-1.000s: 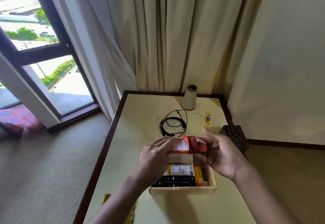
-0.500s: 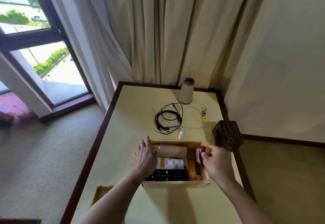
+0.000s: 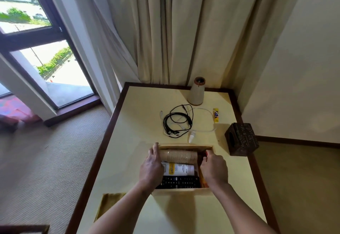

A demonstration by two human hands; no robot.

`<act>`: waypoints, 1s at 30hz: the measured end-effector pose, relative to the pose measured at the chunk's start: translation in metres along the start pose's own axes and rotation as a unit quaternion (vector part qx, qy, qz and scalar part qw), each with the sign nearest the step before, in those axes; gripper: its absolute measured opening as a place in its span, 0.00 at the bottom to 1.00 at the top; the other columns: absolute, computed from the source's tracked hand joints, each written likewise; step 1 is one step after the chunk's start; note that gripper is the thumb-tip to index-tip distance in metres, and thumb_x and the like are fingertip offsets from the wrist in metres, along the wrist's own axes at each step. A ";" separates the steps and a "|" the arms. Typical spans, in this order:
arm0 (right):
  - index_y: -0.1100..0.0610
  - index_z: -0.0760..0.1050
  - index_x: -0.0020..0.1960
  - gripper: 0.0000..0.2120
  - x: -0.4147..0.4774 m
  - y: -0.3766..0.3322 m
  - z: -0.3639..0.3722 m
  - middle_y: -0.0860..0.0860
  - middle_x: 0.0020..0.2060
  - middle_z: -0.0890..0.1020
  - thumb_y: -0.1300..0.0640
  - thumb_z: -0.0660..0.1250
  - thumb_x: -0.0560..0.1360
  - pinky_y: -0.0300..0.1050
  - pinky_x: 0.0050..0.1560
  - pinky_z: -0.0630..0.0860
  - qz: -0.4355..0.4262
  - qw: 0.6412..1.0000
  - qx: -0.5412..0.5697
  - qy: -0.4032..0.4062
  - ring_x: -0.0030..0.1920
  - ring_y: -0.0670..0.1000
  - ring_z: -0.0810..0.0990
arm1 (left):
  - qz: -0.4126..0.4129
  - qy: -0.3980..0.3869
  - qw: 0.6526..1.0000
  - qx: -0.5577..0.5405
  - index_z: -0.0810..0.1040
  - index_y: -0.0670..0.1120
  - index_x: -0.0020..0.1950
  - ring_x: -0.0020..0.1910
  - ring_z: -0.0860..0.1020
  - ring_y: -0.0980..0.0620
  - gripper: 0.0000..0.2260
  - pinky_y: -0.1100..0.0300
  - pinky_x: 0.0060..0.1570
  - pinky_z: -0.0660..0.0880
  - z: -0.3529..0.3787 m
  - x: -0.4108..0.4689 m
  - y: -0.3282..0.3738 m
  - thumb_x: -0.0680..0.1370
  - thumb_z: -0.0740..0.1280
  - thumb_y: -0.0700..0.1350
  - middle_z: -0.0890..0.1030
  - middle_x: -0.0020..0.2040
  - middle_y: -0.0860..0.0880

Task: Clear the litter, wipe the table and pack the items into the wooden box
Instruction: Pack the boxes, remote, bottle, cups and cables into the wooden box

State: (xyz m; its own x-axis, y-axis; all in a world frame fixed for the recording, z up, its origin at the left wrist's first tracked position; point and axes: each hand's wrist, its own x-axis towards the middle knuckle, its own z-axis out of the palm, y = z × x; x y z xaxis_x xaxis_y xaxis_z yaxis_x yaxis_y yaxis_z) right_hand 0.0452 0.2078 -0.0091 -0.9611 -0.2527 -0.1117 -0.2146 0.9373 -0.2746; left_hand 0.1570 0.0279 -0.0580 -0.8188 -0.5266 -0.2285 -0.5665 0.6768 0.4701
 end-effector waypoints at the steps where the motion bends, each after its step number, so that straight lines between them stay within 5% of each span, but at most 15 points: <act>1: 0.57 0.80 0.57 0.10 0.005 -0.003 -0.002 0.57 0.48 0.85 0.58 0.63 0.80 0.48 0.43 0.81 0.013 1.000 0.002 -0.014 0.48 0.57 0.84 | -0.001 -0.001 1.000 0.003 0.43 0.46 0.84 0.62 0.77 0.43 0.36 0.50 0.61 0.75 0.000 0.000 0.000 0.82 0.61 0.42 0.67 0.75 0.44; 9: 0.59 0.77 0.53 0.08 0.052 -0.013 -0.024 0.55 0.49 0.82 0.62 0.70 0.74 0.46 0.39 0.79 0.038 0.994 -0.043 -0.097 0.49 0.57 0.83 | -0.015 0.002 1.000 -0.003 0.46 0.47 0.83 0.57 0.79 0.42 0.36 0.47 0.56 0.78 -0.004 0.000 0.004 0.80 0.62 0.39 0.70 0.70 0.44; 14: 0.56 0.78 0.47 0.13 0.068 -0.008 -0.029 0.52 0.40 0.84 0.56 0.78 0.67 0.48 0.39 0.85 0.059 0.988 -0.065 -0.127 0.39 0.54 0.86 | -0.011 0.000 1.000 -0.005 0.46 0.47 0.83 0.55 0.79 0.42 0.35 0.48 0.54 0.79 -0.002 0.001 0.002 0.80 0.62 0.39 0.70 0.70 0.45; 18: 0.57 0.78 0.51 0.15 0.066 -0.007 -0.025 0.53 0.44 0.83 0.56 0.79 0.68 0.44 0.38 0.81 0.039 0.993 -0.069 -0.089 0.44 0.55 0.85 | -0.006 -0.006 1.000 0.000 0.46 0.47 0.83 0.55 0.79 0.43 0.36 0.49 0.54 0.80 -0.001 0.002 0.001 0.81 0.62 0.40 0.69 0.70 0.45; 21: 0.57 0.77 0.49 0.11 0.059 0.006 -0.014 0.52 0.44 0.81 0.54 0.76 0.72 0.45 0.34 0.77 0.010 0.999 -0.024 -0.041 0.44 0.54 0.83 | -0.007 -0.016 1.000 -0.003 0.45 0.48 0.83 0.57 0.78 0.41 0.37 0.47 0.56 0.79 -0.002 0.003 0.001 0.80 0.63 0.39 0.67 0.71 0.44; 25: 0.57 0.79 0.38 0.08 0.056 0.020 -0.006 0.52 0.30 0.82 0.57 0.76 0.70 0.47 0.28 0.83 0.079 0.992 0.082 -0.045 0.28 0.52 0.83 | -0.009 -0.022 1.000 -0.009 0.44 0.47 0.83 0.60 0.76 0.39 0.37 0.46 0.60 0.76 -0.002 0.003 0.004 0.80 0.62 0.37 0.65 0.74 0.43; 30: 0.57 0.73 0.45 0.13 0.053 0.020 -0.019 0.56 0.34 0.83 0.61 0.78 0.71 0.43 0.24 0.79 0.125 0.966 0.207 -0.092 0.24 0.51 0.83 | -0.011 -0.020 1.000 -0.004 0.46 0.49 0.84 0.62 0.74 0.42 0.32 0.48 0.58 0.74 -0.008 0.003 0.005 0.83 0.58 0.42 0.67 0.74 0.43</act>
State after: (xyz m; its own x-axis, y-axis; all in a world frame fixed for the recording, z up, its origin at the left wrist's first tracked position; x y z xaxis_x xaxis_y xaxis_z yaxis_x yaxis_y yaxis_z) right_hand -0.0132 0.2175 -0.0025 -0.9187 -0.1047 -0.3807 0.1445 0.8082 -0.5709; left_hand 0.1526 0.0252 -0.0495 -0.8092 -0.5206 -0.2725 -0.5840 0.6614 0.4706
